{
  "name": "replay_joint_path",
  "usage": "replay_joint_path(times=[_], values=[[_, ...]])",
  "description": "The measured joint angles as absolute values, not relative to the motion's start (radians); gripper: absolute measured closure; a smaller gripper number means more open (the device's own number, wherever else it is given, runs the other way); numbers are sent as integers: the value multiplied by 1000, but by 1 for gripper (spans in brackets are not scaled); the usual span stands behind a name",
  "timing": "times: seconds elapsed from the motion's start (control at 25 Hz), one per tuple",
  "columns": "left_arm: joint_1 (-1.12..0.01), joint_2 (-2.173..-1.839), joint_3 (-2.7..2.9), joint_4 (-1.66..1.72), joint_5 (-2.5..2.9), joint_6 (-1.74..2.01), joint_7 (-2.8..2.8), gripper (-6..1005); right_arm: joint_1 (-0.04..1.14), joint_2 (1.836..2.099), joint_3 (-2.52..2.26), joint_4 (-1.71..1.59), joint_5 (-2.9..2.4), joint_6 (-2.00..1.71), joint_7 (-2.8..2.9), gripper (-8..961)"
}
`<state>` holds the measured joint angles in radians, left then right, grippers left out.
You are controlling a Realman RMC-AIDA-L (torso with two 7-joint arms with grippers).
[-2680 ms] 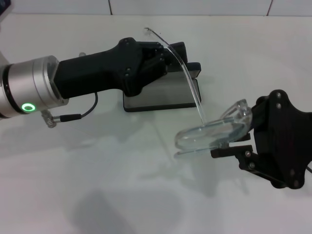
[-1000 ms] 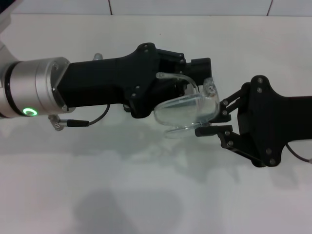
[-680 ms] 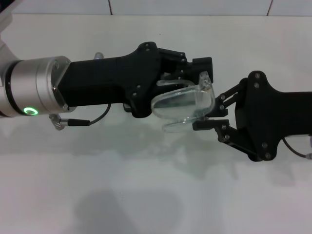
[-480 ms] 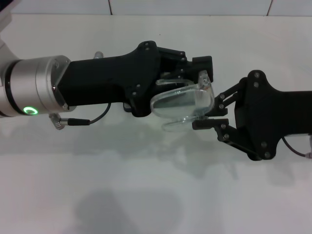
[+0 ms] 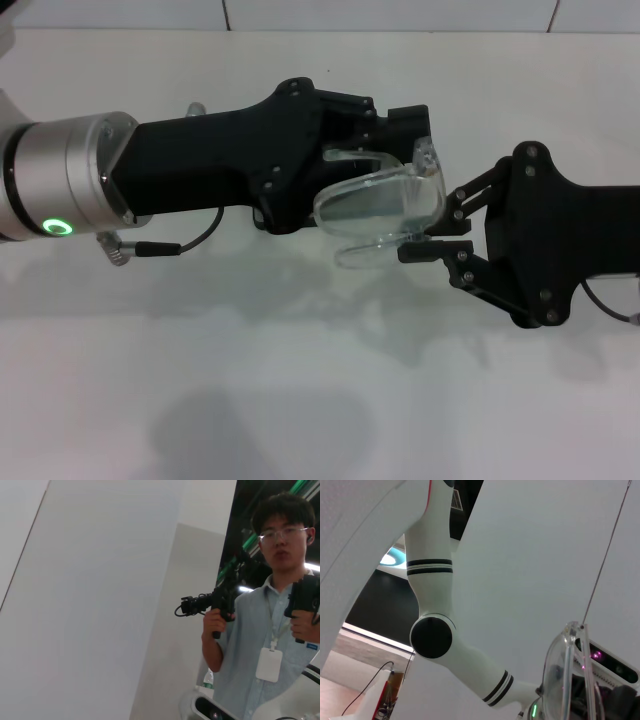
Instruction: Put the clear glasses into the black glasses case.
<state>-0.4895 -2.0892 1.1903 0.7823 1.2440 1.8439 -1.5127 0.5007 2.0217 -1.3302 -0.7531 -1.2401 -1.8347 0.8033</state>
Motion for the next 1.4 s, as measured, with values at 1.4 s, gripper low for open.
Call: replay_joint_path(times=[1.4], values=[[-451, -2086, 1187, 782, 1208, 1846, -1502, 949, 482, 2026, -1338, -747, -1207, -1868, 806, 904]])
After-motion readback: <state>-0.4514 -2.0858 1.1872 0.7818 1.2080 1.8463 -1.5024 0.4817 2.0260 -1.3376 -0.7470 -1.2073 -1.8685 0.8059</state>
